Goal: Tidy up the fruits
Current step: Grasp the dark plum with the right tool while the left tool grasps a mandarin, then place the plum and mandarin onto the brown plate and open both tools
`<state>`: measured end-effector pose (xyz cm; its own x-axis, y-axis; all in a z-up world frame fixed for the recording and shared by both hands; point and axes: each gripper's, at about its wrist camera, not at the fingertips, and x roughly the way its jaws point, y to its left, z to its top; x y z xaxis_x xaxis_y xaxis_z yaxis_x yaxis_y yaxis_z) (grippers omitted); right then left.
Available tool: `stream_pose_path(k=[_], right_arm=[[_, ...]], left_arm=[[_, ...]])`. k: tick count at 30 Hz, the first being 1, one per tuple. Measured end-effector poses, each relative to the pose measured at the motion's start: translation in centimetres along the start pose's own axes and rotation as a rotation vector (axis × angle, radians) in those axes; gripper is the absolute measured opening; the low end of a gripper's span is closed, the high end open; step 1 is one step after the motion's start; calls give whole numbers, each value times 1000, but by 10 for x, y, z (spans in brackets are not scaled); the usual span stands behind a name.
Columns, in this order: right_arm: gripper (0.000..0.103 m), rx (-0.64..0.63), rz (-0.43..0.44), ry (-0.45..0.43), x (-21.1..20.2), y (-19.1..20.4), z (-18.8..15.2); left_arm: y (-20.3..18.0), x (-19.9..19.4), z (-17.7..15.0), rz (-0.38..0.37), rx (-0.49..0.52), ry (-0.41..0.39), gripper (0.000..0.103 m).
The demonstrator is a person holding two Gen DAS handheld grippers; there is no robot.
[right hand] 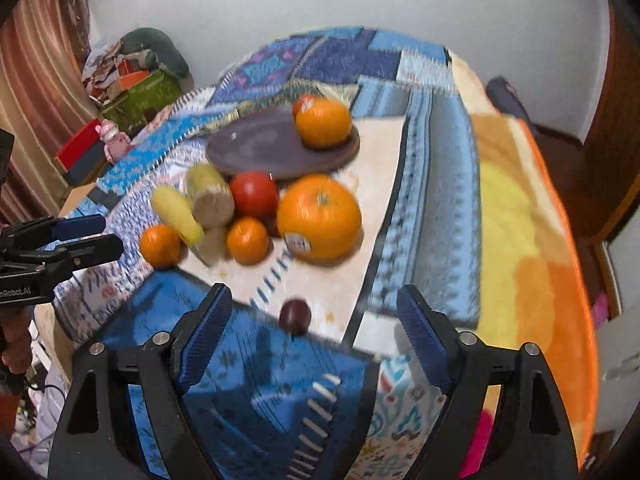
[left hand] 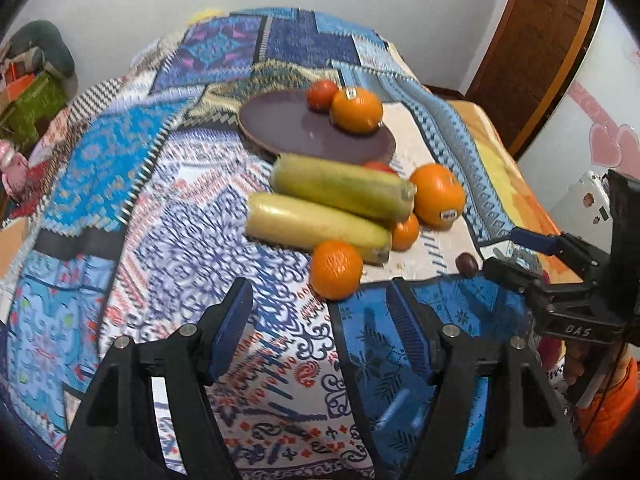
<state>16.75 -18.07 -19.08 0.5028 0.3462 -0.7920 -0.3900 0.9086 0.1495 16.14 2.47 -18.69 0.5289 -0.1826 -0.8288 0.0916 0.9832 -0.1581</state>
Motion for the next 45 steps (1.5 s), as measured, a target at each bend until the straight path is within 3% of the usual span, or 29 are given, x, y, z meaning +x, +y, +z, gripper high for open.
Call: stream_pose_path(k=[7,20,21,34,45], right_arm=[[49,3,36,65,18,0,-9],[18,-30,26,38,22,5,-14],[16,-30,28,37,23,6,-14],[14,-20,36,-12,5,7,-4],[14,-59,34,-136,-19,15,40]], left_arm=[[-6,21,-2,-27,-1,35,68],[-15,43,5,-10,30,46,42],[-16,43,5,-1,38,45,37],[-7,11,7,-12,9,-22,36],[4,-30,45,9,-12,-152,36]])
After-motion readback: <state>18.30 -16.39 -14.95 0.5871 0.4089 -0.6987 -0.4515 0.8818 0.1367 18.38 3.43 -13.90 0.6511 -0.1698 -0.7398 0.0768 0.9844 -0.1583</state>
